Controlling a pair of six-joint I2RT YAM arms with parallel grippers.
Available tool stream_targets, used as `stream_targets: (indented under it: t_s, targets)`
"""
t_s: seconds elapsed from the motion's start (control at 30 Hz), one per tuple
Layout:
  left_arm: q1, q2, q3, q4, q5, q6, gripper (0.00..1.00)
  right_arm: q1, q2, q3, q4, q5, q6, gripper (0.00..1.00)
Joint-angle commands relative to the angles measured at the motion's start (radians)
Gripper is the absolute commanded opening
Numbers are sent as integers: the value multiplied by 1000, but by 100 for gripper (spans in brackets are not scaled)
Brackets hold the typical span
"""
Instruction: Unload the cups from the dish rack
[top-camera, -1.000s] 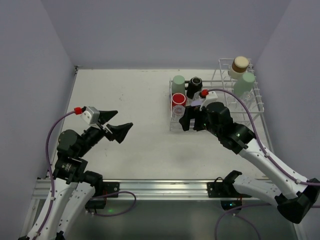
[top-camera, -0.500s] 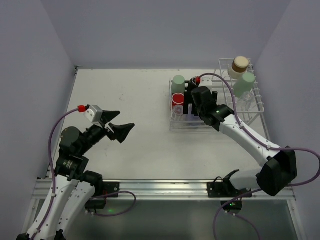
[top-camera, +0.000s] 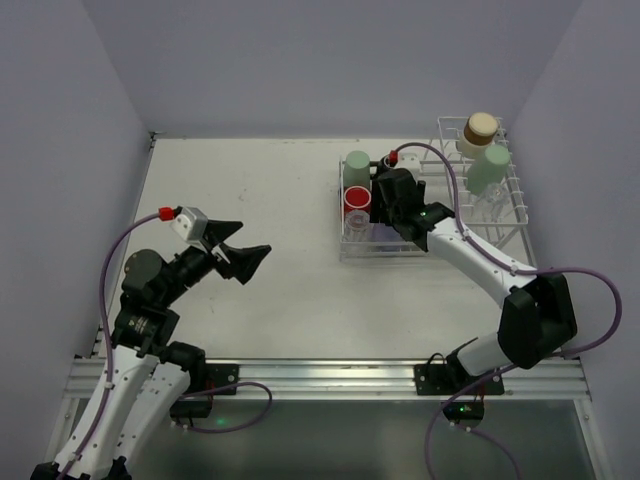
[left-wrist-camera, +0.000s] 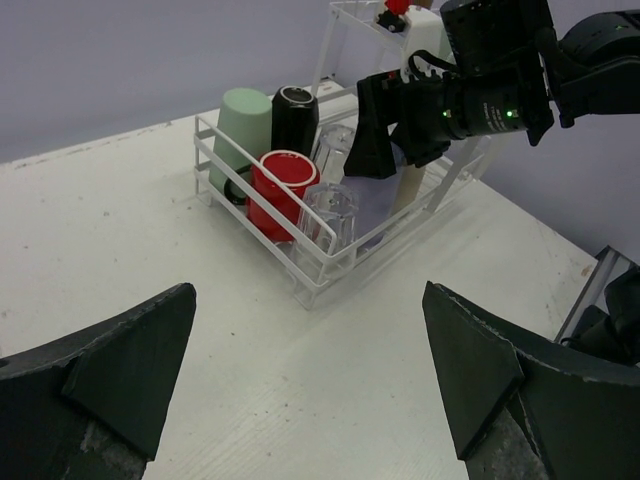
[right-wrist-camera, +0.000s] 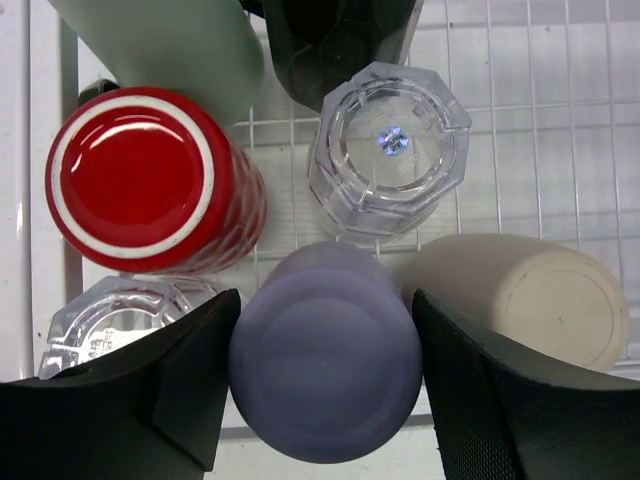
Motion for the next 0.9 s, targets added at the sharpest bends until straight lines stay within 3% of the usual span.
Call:
stream_targets:
  t_s: [0.0,0.07,0.1,0.17,0.3,0.43,0.53,0.6,0.7,0.87]
  targets:
    - [-2,18,-15,34,23,-26,100,-11,18,44,58,21,3,68]
    - [-4,35,-13,35,25,-31,100,-9,3,45,61,35,1,61]
    - [-4,41,-11,37,25,-32,100,-9,-11,47,62,41,-8,49]
    - [-4,63,-7,45,26,-44,100,6,-69,47,88,55,-43,41]
    - [-4,117,5,107,113,-92,100,49,-157,84,87,111,-104,40]
    - [-4,170,-5,234,244,-248,100,92,-256,99,93,98,-118,40]
    - [-4,184,-66,423,316,-415,100,118,-373,49,149,-20,-68,38]
    - [-5,187,-106,529,339,-542,98,123,-460,1,214,-276,18,38]
    - [-5,198,-162,675,344,-658,93,132,-530,-129,454,-593,191,38]
    - [-5,210,-209,787,336,-753,90,162,-539,-229,699,-715,369,36]
